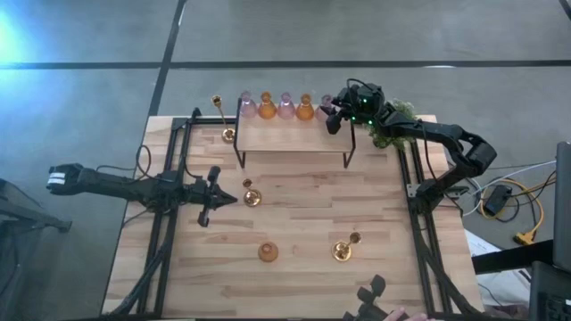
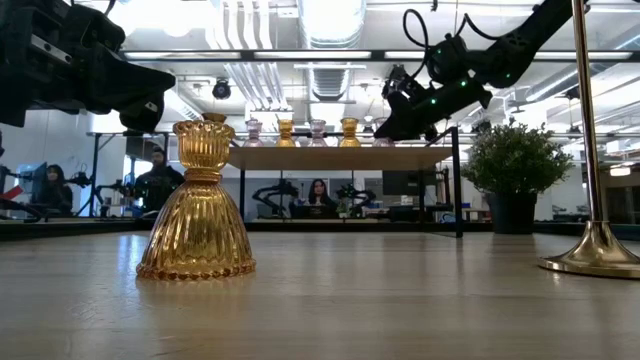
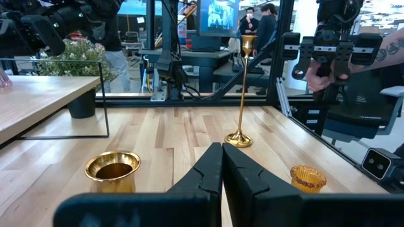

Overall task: Pick & Place candle stick holders
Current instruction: Put the purple glass candle holder on the shelf aligned with the other glass candle holders, then put the yellow glass candle holder on the shelf aligned with the other glass candle holders

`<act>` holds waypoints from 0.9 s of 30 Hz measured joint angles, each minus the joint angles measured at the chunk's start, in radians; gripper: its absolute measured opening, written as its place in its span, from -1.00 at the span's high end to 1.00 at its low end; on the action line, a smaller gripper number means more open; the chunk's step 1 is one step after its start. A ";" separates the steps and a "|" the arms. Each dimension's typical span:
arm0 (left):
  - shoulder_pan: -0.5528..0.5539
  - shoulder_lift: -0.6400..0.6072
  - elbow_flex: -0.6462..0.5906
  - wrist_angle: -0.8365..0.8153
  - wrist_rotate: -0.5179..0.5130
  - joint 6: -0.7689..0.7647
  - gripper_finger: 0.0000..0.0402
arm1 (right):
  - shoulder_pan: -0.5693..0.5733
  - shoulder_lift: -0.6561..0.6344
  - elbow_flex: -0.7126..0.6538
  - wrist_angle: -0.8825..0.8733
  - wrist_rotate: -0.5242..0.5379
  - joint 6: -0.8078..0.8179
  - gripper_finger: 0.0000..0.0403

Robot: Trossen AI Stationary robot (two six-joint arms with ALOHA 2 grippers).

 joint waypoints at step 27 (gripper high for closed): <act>0.000 0.000 0.000 0.000 0.000 0.000 0.93 | -0.016 -0.184 0.000 -0.147 0.004 -0.001 -0.10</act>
